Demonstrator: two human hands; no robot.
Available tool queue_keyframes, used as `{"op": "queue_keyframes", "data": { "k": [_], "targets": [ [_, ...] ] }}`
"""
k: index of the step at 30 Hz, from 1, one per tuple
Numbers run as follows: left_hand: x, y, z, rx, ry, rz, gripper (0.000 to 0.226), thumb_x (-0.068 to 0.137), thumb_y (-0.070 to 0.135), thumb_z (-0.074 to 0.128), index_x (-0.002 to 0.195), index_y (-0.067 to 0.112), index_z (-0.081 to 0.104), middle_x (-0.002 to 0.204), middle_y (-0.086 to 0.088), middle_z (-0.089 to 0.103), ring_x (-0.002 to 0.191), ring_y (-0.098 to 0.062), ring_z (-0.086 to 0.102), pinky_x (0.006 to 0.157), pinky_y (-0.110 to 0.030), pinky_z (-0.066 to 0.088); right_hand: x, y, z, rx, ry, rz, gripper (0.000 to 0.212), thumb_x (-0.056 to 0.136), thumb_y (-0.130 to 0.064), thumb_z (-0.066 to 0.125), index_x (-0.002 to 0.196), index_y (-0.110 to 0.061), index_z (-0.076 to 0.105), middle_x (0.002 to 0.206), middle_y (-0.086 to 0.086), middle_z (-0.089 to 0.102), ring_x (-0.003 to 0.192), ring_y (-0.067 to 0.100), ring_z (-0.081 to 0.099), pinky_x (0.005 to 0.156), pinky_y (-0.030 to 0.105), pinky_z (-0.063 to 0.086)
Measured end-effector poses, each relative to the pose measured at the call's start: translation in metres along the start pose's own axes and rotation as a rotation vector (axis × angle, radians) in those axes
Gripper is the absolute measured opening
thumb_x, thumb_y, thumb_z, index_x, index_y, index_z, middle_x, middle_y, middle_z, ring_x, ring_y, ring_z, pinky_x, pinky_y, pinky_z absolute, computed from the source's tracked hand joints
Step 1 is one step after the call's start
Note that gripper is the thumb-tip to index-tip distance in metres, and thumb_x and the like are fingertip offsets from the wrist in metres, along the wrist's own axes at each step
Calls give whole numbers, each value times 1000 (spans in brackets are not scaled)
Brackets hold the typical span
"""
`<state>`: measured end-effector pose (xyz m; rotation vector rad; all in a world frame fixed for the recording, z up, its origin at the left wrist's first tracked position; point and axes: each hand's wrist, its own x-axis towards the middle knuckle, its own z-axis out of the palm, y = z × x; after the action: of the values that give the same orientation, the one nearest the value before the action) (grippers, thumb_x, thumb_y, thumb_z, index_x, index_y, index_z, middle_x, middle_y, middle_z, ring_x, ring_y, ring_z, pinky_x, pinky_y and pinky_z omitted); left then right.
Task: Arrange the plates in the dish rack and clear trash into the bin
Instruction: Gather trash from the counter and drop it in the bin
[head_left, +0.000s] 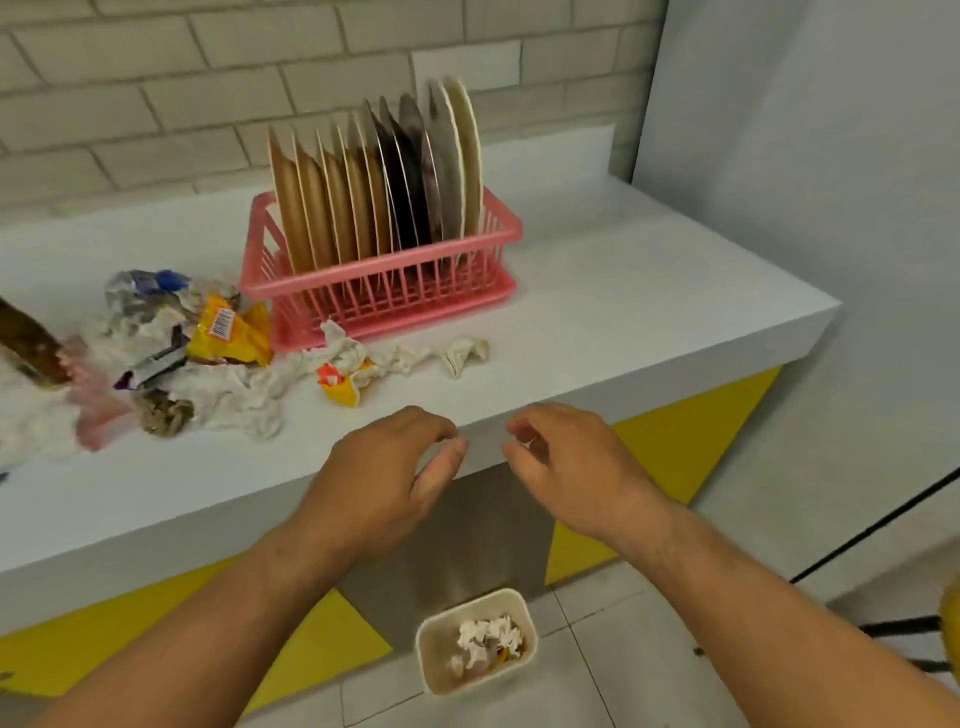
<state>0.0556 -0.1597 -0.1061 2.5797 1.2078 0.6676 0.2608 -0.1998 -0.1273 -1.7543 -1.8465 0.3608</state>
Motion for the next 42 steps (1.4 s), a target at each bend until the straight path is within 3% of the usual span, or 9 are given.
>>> {"op": "queue_keyframes", "data": {
  "k": [10,16,19,24,28,33,36,40,42],
  "targets": [
    [10,-36,-29,30,76,-105,26,93,49,43,104,35,61,103,19,62,88,-3,56,73,-27,49,62,-11,-1,-165,-125,60,36,92,-42,50,122,-22,54,126,-3,52,110,17,51,90,28,43],
    [32,-76,-44,44,119,-85,22,93,35,53,108,27,66,107,12,65,95,-9,57,77,-23,43,120,-21,17,-213,-123,39,47,94,-32,48,140,-21,39,143,0,39,124,22,39,101,32,37],
    [42,-96,-48,45,133,-65,19,90,31,58,106,25,66,105,10,66,98,-12,57,79,-27,46,146,-22,29,-226,-205,95,57,93,-39,50,145,-27,29,147,-2,34,129,22,35,103,36,37],
    [56,-123,-47,52,84,-38,23,90,33,57,110,25,65,109,11,64,102,-11,54,84,-25,44,149,-15,54,-446,-238,156,40,94,-29,44,132,-19,42,129,6,47,112,27,43,88,36,44],
    [76,-125,-40,79,5,-5,29,92,38,50,119,29,58,118,12,59,107,-10,49,88,-24,41,143,-2,48,-426,-226,214,34,94,-26,41,127,-18,42,121,5,47,105,26,42,78,35,43],
    [111,-108,-22,264,-151,-38,42,92,47,45,128,27,47,125,3,54,111,-19,47,93,-35,42,133,19,40,-421,-201,208,43,94,-44,43,130,-20,43,119,4,50,106,24,45,85,35,43],
    [132,-98,-8,459,-325,-82,47,91,53,42,129,24,45,123,-4,53,111,-25,47,91,-40,38,129,33,38,-446,-163,190,40,92,-55,43,111,-21,52,104,1,54,97,22,47,79,31,40],
    [152,-91,9,599,-481,-120,26,95,31,44,117,22,53,113,-6,59,102,-28,55,80,-38,36,134,43,28,-391,-178,152,33,93,-52,42,97,-21,51,89,-3,48,79,17,45,67,29,33],
    [155,-92,17,539,-492,-104,29,93,16,48,119,25,54,112,-4,57,100,-27,57,77,-34,41,138,47,19,-289,-171,139,29,94,-49,44,97,-21,51,88,-5,46,77,17,49,67,29,36]
  ]
}}
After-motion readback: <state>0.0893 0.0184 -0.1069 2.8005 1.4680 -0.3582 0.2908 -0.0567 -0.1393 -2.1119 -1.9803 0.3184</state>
